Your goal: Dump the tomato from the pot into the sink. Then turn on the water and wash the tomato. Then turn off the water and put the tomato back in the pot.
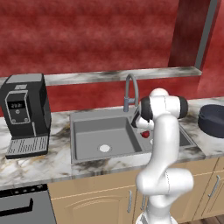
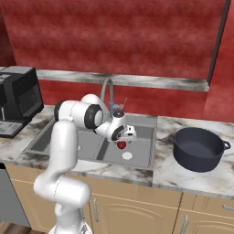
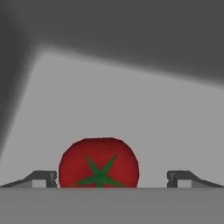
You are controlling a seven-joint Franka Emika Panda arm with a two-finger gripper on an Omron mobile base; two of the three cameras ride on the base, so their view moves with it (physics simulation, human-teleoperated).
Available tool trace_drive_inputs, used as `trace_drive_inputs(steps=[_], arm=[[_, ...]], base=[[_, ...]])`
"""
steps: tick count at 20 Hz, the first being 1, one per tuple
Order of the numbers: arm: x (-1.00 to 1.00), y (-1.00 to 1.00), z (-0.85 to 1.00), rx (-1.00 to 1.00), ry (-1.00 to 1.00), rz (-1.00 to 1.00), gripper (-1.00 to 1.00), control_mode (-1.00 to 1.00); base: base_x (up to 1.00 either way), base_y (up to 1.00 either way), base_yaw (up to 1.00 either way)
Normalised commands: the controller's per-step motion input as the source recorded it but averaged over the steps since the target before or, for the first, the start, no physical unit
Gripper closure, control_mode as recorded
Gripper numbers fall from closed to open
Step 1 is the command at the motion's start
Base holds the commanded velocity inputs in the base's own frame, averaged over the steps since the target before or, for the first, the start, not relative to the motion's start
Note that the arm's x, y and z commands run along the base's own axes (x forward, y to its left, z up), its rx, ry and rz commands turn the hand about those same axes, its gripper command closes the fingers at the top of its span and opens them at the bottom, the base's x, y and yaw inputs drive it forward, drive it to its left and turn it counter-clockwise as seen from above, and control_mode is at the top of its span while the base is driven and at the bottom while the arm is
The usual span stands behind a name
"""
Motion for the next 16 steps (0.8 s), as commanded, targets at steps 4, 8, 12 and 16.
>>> trace_drive_inputs(steps=[4,8,12,16], arm=[[0.18,0.00,-0.15,0.00,0.00,0.00,-1.00,-1.00],[0.15,0.01,-0.15,0.00,0.00,0.00,-1.00,-1.00],[0.01,0.00,-0.21,0.00,0.00,0.00,-1.00,-1.00],[0.00,0.00,-0.19,0.02,0.01,0.00,-1.00,-1.00]], base=[[0.00,0.00,0.00],[0.00,0.00,0.00],[0.00,0.00,0.00],[0.00,0.00,0.00]])
